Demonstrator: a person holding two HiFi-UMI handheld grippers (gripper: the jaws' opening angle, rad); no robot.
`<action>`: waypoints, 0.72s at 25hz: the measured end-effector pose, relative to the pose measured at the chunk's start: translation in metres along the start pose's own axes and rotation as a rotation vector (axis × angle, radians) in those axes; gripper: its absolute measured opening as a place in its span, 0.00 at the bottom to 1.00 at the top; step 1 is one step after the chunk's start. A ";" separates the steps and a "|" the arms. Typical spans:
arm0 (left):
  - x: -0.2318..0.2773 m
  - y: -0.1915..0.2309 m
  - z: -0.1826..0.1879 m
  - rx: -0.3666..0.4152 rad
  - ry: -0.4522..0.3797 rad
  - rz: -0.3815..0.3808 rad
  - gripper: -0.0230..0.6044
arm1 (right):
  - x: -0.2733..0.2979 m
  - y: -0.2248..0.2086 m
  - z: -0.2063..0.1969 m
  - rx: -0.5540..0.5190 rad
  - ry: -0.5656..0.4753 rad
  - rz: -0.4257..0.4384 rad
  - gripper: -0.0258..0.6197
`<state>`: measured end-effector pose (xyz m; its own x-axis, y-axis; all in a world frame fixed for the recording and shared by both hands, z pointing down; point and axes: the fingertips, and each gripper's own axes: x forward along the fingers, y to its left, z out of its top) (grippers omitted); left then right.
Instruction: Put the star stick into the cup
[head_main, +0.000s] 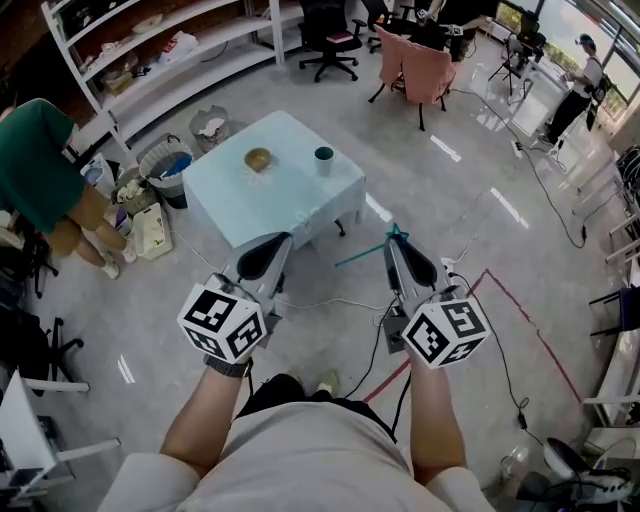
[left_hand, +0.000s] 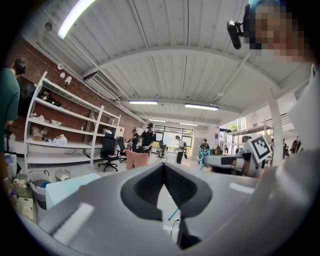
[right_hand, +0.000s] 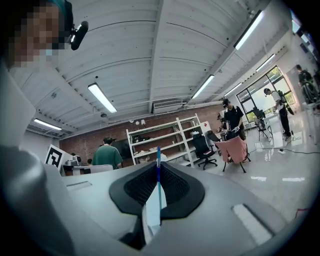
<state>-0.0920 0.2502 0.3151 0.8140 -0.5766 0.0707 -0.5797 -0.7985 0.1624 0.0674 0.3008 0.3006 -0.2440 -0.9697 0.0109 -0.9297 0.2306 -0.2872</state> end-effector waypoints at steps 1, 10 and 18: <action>0.004 0.000 -0.001 0.000 0.002 0.001 0.05 | 0.000 -0.004 -0.001 0.005 0.003 -0.002 0.09; 0.046 0.012 -0.010 -0.005 0.021 -0.014 0.05 | 0.022 -0.043 -0.005 0.024 0.019 -0.034 0.09; 0.106 0.061 -0.018 -0.015 0.027 -0.031 0.05 | 0.088 -0.075 -0.012 0.013 0.056 -0.059 0.09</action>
<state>-0.0408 0.1434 0.3501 0.8325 -0.5464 0.0918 -0.5536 -0.8132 0.1797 0.1128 0.1991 0.3348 -0.2040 -0.9755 0.0818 -0.9395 0.1716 -0.2965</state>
